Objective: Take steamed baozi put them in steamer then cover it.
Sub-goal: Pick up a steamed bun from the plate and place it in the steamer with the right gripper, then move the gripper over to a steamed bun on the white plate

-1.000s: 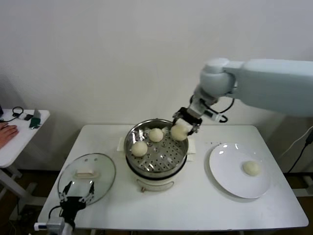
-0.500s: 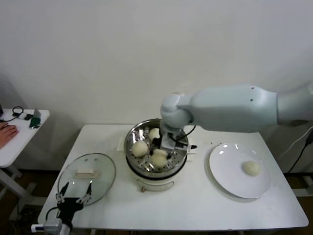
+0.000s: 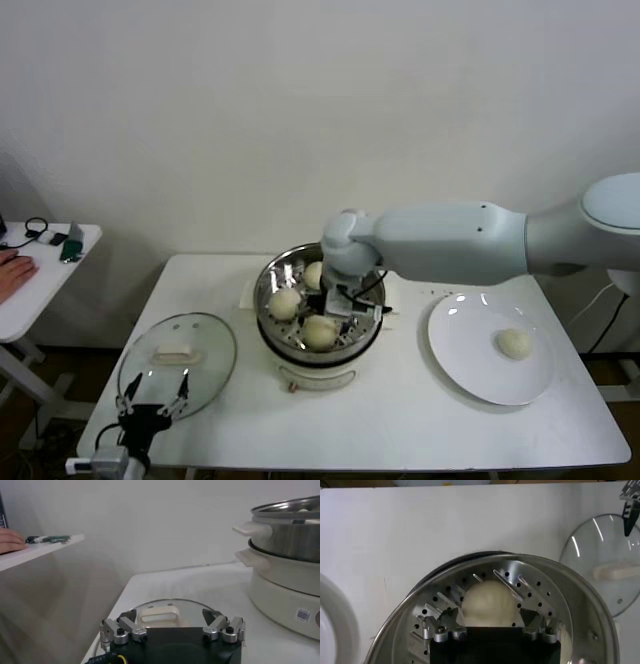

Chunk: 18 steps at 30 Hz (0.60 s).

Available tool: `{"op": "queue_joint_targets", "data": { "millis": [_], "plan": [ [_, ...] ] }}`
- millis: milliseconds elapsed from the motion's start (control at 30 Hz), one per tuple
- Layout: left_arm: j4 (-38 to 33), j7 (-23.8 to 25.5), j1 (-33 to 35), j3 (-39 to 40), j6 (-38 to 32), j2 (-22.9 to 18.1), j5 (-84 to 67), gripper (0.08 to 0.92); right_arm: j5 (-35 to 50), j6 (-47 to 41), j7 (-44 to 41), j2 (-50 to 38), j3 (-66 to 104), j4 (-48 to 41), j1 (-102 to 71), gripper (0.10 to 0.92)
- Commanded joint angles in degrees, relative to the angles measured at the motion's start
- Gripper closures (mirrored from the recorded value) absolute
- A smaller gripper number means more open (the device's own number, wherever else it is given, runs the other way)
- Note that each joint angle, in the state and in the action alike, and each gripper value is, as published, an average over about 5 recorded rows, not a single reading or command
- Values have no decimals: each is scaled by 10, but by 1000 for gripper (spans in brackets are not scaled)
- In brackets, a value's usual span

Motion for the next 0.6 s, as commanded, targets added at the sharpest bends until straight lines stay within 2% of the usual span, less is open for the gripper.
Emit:
{"op": "queue_joint_targets", "data": {
  "millis": [33, 233, 300, 433, 600],
  "plan": [
    [-1, 0, 0, 1, 1, 0, 2, 177, 115, 24, -67, -68, -39, -53, 105, 204],
    [-1, 1, -1, 3, 2, 2, 2, 177, 280, -53, -128, -174, -118, -144, 175, 202],
    [1, 1, -2, 4, 2, 4, 2, 177, 302, -82, -130, -213, -141, -163, 184, 202],
    [5, 1, -4, 7, 2, 8, 1, 177, 301, -125, -122, -295, -174, -177, 176, 203],
    [9, 2, -8, 11, 2, 7, 1, 177, 235, -159, -99, -394, -139, -175, 85, 203]
  ]
}}
